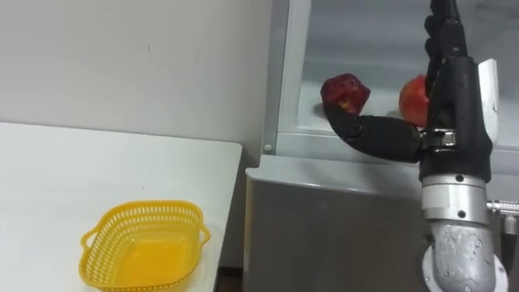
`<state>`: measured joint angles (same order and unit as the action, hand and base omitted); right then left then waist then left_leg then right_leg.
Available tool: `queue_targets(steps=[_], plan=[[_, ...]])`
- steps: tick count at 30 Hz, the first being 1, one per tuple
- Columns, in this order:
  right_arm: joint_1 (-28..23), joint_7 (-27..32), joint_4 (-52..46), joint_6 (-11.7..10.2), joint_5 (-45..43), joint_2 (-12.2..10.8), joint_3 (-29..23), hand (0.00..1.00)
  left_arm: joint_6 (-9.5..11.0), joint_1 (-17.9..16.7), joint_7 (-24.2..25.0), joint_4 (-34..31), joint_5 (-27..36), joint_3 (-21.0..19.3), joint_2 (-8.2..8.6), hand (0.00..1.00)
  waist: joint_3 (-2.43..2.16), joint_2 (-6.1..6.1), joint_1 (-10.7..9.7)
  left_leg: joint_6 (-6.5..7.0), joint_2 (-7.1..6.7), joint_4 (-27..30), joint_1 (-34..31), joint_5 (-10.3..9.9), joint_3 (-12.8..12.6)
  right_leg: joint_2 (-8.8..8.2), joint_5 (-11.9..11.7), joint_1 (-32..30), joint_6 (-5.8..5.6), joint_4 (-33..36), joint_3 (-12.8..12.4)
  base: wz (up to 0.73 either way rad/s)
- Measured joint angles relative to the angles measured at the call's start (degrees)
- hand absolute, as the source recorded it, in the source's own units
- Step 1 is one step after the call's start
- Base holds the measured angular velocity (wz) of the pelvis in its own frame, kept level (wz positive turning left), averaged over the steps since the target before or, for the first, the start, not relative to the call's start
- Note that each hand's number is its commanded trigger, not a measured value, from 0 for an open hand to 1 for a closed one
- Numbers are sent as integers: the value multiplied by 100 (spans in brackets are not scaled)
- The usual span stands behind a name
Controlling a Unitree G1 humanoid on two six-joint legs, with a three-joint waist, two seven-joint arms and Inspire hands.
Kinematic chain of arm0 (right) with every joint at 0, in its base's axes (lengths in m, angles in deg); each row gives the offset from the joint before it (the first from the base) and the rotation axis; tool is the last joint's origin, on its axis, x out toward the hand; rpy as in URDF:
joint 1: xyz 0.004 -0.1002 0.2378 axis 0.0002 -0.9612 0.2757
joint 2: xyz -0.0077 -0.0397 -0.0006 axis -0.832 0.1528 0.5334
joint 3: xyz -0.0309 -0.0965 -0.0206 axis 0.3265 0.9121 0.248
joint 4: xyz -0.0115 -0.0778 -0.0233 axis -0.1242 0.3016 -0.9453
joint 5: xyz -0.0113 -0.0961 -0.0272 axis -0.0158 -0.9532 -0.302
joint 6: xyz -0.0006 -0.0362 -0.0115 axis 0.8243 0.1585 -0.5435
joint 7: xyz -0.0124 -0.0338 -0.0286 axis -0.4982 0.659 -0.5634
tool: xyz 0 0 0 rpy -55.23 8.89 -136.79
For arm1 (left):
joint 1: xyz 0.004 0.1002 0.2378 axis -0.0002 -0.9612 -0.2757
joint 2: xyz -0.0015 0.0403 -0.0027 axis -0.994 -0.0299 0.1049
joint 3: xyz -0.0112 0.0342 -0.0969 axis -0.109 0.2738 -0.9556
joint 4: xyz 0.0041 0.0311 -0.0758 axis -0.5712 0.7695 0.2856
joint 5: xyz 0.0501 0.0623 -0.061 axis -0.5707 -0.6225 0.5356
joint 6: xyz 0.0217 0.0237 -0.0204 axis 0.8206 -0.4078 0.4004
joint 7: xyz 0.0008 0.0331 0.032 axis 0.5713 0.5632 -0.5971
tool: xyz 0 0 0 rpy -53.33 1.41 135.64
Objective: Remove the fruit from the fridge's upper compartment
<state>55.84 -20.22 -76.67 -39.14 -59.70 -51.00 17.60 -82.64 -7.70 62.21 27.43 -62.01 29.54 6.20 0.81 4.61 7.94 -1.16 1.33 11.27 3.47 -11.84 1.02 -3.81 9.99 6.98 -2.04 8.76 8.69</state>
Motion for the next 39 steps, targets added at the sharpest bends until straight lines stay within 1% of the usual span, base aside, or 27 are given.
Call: queue_targets(steps=[3,5,7,11,13,15,18,22,24,26,32,39], plan=[[100,-62,75,11,39,46,3,0,-6,45,25,-42,-111,2,2,0,0,-1,14,0,0,4,-9,0,11,1,0,-3,0,-1,7,0],[236,-167,168,73,123,150,5,0,-7,63,24,-66,-194,1,-1,0,0,-1,20,0,-1,8,-14,0,16,2,0,-5,0,-1,8,0],[349,-216,214,135,122,164,5,0,-10,69,26,-66,-199,1,-1,0,-1,0,21,-1,-1,9,-19,0,21,2,0,-7,0,-1,10,0],[427,-264,227,169,116,219,5,0,-59,81,31,-75,-343,-8,-7,0,-22,30,23,0,-5,10,-30,1,65,2,0,-11,0,-1,28,5],[492,-264,332,204,108,239,5,0,-98,80,42,-75,-415,-5,-8,0,-39,58,26,1,-6,16,-16,2,88,1,0,-10,0,-1,67,4],[564,-266,492,213,122,261,9,0,-117,75,55,-75,-417,-3,-10,0,-46,69,32,1,-6,16,-3,2,101,1,0,3,0,-1,78,0],[653,-270,711,299,129,399,42,0,-131,68,52,-75,-412,1,-27,0,-42,76,36,0,-6,16,6,2,133,2,0,24,0,-3,89,3],[678,-305,1074,336,169,672,51,0,-147,64,30,-76,-413,-5,-47,0,-35,89,45,-1,-10,37,-10,3,161,1,0,32,0,-5,111,3],[730,-305,1258,366,169,734,55,0,-167,66,28,-76,-418,-11,-48,0,-32,90,44,-1,-10,47,-20,3,160,1,0,28,0,-4,117,0],[761,-314,1393,404,169,792,55,0,-170,75,27,-91,-419,-113,-46,0,-29,96,44,-5,-10,56,-62,5,159,1,0,-7,0,-3,130,0],[841,-432,1393,437,171,845,54,0,-219,102,0,-166,-419,-323,-49,0,-29,96,34,-10,-10,56,-129,8,163,0,0,-36,0,-3,222,0],[872,-433,1393,448,169,845,54,0,-257,116,-102,-243,-419,-332,-49,0,-34,100,44,-10,-10,65,-157,8,165,-2,0,-92,0,0,268,0]])
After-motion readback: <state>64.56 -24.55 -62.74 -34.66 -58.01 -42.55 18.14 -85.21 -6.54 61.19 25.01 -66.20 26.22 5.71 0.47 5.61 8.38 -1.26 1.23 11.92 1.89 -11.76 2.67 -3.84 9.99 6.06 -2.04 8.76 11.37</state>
